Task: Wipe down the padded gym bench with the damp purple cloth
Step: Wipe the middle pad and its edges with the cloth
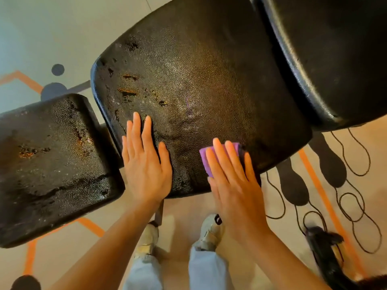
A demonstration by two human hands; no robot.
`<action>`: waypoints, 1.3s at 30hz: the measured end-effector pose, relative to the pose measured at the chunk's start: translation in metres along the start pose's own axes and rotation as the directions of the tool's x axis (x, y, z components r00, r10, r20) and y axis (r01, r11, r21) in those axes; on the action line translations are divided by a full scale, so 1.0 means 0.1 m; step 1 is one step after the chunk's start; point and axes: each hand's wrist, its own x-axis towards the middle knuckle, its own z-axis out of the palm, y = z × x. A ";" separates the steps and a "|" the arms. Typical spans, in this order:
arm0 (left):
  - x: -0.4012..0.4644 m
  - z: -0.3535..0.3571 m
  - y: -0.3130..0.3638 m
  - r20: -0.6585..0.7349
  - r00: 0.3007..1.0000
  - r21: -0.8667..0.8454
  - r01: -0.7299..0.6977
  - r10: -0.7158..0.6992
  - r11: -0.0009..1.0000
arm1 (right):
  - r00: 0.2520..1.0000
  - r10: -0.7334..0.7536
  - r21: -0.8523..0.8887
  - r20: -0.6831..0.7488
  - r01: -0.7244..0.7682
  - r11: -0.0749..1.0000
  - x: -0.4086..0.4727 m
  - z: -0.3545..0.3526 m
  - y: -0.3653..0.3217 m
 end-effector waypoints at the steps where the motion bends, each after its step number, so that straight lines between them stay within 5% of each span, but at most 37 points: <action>1: 0.00 0.00 0.00 -0.001 1.000 -0.006 0.004 -0.004 1.000 | 1.000 -0.015 0.013 0.019 0.015 1.000 -0.14 0.01 0.03; 7: -0.01 -0.01 0.00 -0.008 1.000 -0.017 -0.011 0.011 1.000 | 0.990 0.114 0.055 -0.081 -0.110 0.992 1.13 -0.11 0.13; 13: -0.01 -0.01 -0.01 -0.005 1.000 -0.016 -0.030 0.030 0.999 | 0.994 0.109 0.007 0.018 -0.109 0.994 0.01 -0.03 0.23; 18: -0.01 0.00 -0.02 0.002 0.999 -0.010 -0.036 0.036 0.999 | 0.972 0.220 0.087 -0.083 -0.213 0.973 1.06 -0.14 0.45; 24: -0.01 0.00 -0.03 -0.008 0.999 -0.007 -0.033 0.033 0.999 | 0.980 0.200 0.062 0.010 -0.200 0.978 0.02 -0.06 0.30; 29: -0.01 0.01 -0.03 -0.007 0.999 -0.001 -0.042 0.042 0.999 | 0.949 0.304 0.157 -0.087 -0.288 0.945 1.07 -0.15 0.64; 35: -0.02 0.03 -0.03 -0.024 1.000 -0.016 -0.018 0.018 1.000 | 0.971 0.235 0.062 -0.031 -0.233 0.970 0.09 -0.05 0.41; 39: -0.01 0.04 -0.02 -0.026 1.000 -0.036 -0.014 0.013 0.999 | 0.955 0.284 0.104 -0.087 -0.275 0.956 0.93 -0.15 0.66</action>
